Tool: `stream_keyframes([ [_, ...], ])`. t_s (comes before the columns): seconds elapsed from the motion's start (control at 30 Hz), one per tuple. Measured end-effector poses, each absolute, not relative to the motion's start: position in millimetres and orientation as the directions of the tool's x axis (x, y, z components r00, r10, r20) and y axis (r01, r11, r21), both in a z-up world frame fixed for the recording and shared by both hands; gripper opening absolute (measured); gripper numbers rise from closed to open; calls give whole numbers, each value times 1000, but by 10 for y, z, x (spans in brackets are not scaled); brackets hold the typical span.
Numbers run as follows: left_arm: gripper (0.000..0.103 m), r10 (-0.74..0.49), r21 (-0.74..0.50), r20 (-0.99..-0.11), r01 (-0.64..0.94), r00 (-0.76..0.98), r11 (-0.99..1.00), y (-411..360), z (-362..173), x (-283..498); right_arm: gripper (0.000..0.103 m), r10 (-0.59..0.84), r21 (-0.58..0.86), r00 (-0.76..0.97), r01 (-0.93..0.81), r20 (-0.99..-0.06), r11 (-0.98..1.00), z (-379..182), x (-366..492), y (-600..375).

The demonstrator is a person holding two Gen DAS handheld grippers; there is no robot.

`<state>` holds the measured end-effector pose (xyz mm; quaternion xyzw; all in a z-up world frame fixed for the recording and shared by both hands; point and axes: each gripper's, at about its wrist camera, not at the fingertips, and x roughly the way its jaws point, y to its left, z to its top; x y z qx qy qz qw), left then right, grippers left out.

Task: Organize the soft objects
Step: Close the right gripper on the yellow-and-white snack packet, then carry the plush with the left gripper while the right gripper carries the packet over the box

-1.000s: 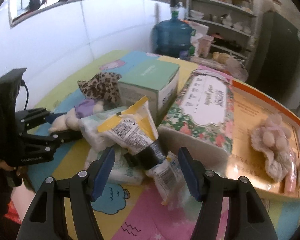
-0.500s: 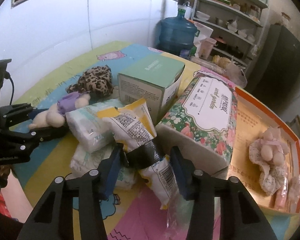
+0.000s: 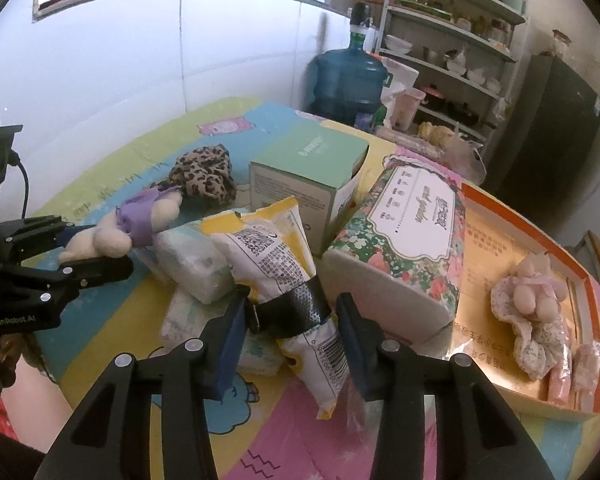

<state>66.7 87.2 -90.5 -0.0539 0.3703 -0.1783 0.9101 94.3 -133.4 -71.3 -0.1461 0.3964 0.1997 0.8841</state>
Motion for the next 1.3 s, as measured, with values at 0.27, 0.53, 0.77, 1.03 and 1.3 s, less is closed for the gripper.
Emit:
stream_keyframes([
  [0.27, 49, -357, -234, -634, 269, 687, 934, 919, -787, 584, 45, 253, -91, 626, -464, -737, 881, -590, 844, -1352],
  [0.53, 49, -340, -228, -619, 253, 708, 940, 899, -677, 490, 45, 292, -70, 638, -479, -713, 875, -456, 679, -1319],
  [0.77, 49, -332, -222, -605, 247, 723, 943, 860, -564, 407, 45, 332, -50, 644, -500, -690, 865, -328, 545, -1285],
  [1.03, 49, -335, -216, -587, 257, 737, 942, 766, -427, 330, 45, 361, -39, 671, -503, -648, 864, -140, 380, -1322],
  [1.3, 49, -350, -204, -570, 284, 743, 937, 595, -301, 297, 45, 360, -37, 695, -485, -623, 874, -33, 255, -1460],
])
